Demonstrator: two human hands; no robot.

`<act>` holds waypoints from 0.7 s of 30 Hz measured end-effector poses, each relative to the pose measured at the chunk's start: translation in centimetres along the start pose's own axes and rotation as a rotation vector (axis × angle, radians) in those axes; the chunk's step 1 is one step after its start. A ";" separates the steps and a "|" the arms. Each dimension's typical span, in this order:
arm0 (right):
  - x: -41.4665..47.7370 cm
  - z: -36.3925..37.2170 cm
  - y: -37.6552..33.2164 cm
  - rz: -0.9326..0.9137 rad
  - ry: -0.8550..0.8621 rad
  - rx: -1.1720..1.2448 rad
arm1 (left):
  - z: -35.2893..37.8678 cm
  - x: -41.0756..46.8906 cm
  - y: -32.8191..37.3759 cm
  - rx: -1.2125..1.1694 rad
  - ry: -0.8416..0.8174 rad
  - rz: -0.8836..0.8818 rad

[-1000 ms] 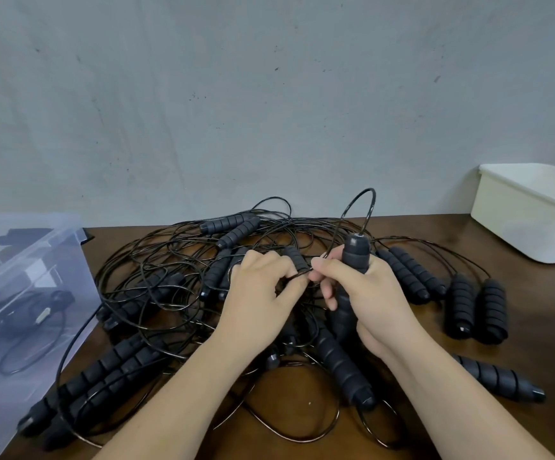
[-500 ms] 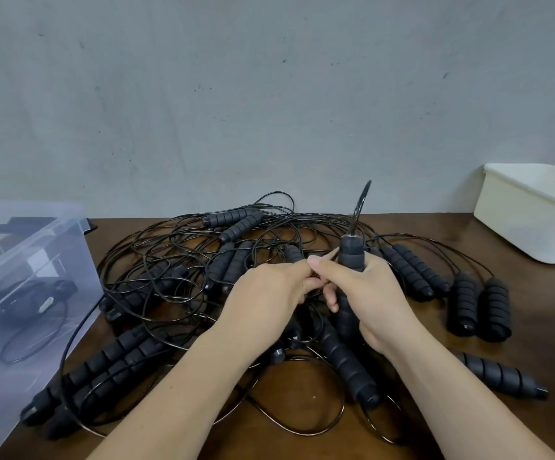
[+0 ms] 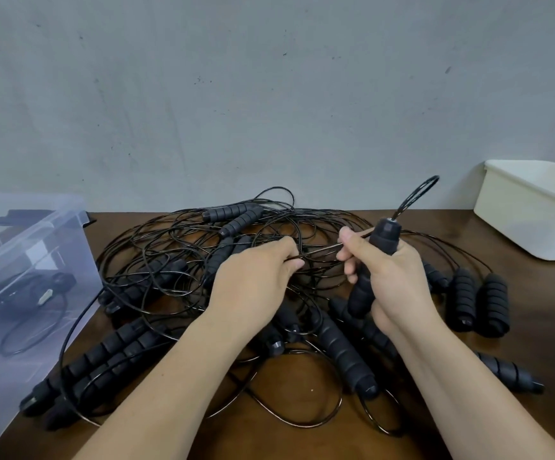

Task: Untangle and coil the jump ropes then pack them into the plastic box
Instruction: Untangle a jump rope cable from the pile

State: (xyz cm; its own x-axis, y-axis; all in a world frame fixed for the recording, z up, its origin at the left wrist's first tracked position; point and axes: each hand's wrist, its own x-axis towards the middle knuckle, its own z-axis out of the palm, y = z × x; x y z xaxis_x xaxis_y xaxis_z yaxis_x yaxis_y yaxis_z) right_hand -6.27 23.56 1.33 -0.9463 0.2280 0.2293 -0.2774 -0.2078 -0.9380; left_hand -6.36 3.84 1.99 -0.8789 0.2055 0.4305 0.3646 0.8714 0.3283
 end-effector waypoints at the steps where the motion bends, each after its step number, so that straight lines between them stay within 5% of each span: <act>1: 0.1 -0.1 -0.1 -0.006 0.023 0.029 | -0.1 0.0 0.0 0.017 0.007 -0.004; 7: 0.4 -0.3 -0.2 -0.019 0.097 0.100 | -0.7 0.6 -1.7 -0.020 -0.012 -0.038; 17: -1.0 1.2 1.7 0.046 -0.174 -0.141 | 1.7 -0.6 0.1 -0.203 -0.035 0.152; 21: -0.8 0.9 0.9 0.084 -0.153 -0.086 | 1.5 -0.7 -0.4 -0.529 -0.130 0.055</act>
State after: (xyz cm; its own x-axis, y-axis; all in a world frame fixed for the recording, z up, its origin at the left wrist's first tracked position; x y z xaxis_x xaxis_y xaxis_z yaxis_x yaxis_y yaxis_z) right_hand -5.87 22.32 0.52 -0.9816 0.0642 0.1797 -0.1870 -0.1362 -0.9729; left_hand -6.39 4.04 0.31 -0.8726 0.3270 0.3629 0.4868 0.5215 0.7007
